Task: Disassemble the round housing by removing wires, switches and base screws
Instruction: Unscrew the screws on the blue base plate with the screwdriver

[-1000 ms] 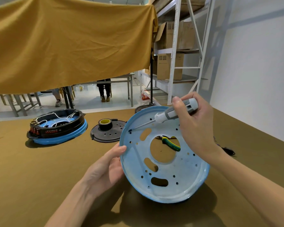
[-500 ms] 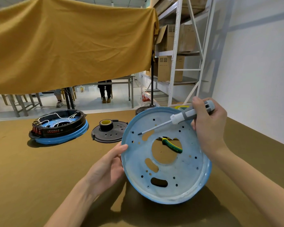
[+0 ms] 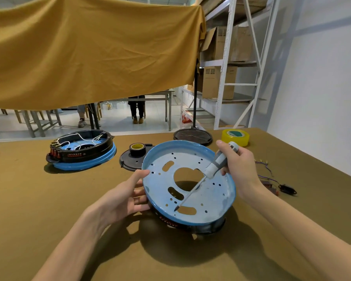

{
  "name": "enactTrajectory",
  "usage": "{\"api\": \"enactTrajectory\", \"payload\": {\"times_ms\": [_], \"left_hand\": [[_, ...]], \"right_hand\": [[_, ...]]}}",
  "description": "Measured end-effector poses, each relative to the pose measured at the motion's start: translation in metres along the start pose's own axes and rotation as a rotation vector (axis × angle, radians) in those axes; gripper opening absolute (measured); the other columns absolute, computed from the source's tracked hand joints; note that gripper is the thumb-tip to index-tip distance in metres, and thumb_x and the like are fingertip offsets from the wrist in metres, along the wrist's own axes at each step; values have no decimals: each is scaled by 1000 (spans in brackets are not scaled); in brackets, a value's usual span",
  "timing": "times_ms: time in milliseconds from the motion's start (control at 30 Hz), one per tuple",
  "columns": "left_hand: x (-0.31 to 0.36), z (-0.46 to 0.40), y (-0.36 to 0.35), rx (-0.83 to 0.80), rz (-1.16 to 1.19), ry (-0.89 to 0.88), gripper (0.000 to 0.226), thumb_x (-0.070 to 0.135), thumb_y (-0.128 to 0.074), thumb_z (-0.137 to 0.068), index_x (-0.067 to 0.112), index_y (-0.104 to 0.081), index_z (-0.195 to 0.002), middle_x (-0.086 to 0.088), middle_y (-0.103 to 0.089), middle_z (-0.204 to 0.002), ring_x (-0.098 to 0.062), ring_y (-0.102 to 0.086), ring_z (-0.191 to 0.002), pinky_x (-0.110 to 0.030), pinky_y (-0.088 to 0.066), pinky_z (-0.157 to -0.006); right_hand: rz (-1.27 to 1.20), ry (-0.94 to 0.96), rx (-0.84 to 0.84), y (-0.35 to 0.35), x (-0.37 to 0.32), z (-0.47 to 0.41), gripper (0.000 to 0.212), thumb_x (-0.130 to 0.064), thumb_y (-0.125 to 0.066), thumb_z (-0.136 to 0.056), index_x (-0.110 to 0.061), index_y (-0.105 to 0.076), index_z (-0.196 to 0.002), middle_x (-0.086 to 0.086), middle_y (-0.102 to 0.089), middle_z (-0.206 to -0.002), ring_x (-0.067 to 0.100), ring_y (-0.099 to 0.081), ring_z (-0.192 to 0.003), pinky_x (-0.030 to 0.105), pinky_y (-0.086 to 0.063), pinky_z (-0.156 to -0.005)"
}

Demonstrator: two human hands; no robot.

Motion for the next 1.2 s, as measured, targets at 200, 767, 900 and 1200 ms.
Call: {"api": "enactTrajectory", "payload": {"times_ms": [200, 767, 900, 1200], "left_hand": [[2, -6, 3, 58, -50, -92, 46, 42, -76, -84, 8, -65, -113, -9, -80, -91, -23, -78, -90, -36, -65, -72], [-3, 5, -11, -111, 40, -48, 64, 38, -81, -80, 8, -58, -132, -12, -78, -110, -24, -76, -98, -37, -58, -85], [-5, 13, -25, -283, -170, -52, 67, 42, -83, -81, 30, -54, -140, -4, -74, -125, -21, -71, -113, -32, -59, -89], [3, 25, -3, -190, -463, 40, 109, 56, -98, -47, 8, -51, -132, -8, -78, -110, -19, -76, -102, -27, -62, -79]], "right_hand": [[-5, 90, 8, 3, 5, -5, 45, -31, -68, -96, 8, -59, -77, 10, -54, -63, 12, -50, -53, 21, -45, -46], [-29, 62, 39, 17, 19, 3, 50, -35, -66, -96, 12, -57, -82, 7, -52, -64, 7, -49, -57, 14, -46, -52], [-94, -83, 129, 28, 34, 4, 35, -40, -67, -95, -9, -64, -78, -7, -56, -59, 2, -53, -57, 17, -49, -53], [-5, -120, 207, 25, 37, 11, 42, -44, -65, -95, -4, -66, -80, 5, -58, -67, 16, -48, -63, 30, -45, -57]]}}
Point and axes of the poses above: each hand's wrist, its own z-axis away from the middle knuckle, its own y-axis out of the back of the hand, x = y × z, the point moved 5 cm from there along -z, towards the middle knuckle
